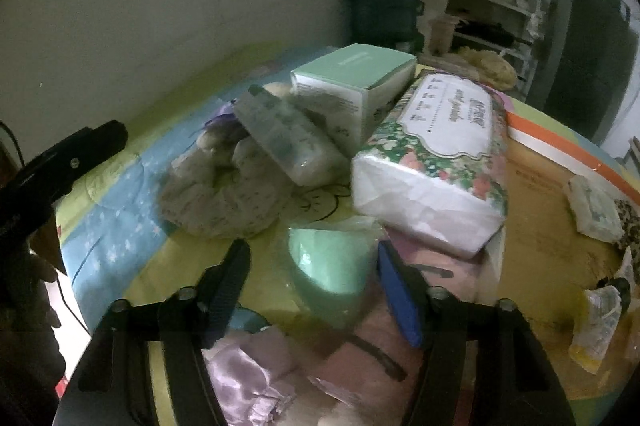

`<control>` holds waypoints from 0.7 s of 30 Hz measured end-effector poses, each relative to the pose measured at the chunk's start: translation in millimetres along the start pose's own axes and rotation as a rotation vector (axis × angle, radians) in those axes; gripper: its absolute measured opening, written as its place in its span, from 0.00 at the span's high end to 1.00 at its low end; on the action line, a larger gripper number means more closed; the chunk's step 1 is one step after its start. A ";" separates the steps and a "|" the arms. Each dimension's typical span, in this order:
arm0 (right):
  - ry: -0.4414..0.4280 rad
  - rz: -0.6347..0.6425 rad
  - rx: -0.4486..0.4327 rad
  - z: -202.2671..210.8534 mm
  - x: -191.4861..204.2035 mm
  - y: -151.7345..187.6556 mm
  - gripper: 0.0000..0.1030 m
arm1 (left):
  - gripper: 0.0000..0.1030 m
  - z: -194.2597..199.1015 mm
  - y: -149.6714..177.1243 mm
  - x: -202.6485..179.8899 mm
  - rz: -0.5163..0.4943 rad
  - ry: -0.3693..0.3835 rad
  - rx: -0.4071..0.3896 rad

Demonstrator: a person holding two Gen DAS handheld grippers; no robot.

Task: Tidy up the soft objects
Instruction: 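Grasp the mint-green bagged item with the right gripper while the left grasps the white floral cloth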

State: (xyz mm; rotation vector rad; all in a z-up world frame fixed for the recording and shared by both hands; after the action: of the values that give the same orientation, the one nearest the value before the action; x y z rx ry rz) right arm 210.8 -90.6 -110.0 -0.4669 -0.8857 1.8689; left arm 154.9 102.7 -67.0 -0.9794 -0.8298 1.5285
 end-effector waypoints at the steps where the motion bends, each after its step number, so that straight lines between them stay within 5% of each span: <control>1: 0.004 0.002 0.002 -0.8 0.5 0.6 0.56 | 0.19 -1.0 0.8 -0.2 0.000 0.002 0.004; 17: -0.046 -0.103 -0.135 30.7 -11.6 -14.7 0.57 | 0.19 -56.6 28.1 -15.1 0.003 0.009 0.182; 21: -0.048 -0.116 -0.145 34.2 -15.2 -15.2 0.57 | 0.33 -67.8 35.4 -13.5 0.023 -0.002 0.244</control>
State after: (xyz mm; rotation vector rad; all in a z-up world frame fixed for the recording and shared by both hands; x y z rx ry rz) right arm 204.7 -113.0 -77.0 -0.4503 -1.0629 1.7237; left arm 203.0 83.5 -124.8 -0.8102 -0.6175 1.6082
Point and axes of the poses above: each gripper's, at about its wrist camera, not at the fingertips, and z roughly against the way its jaws point, x to its left, y to its underside, the point moved 4 cm from there along -z, roughly the way its jaws point, and after that the axes turned 7 degrees about -x, right-handed, at the moved point
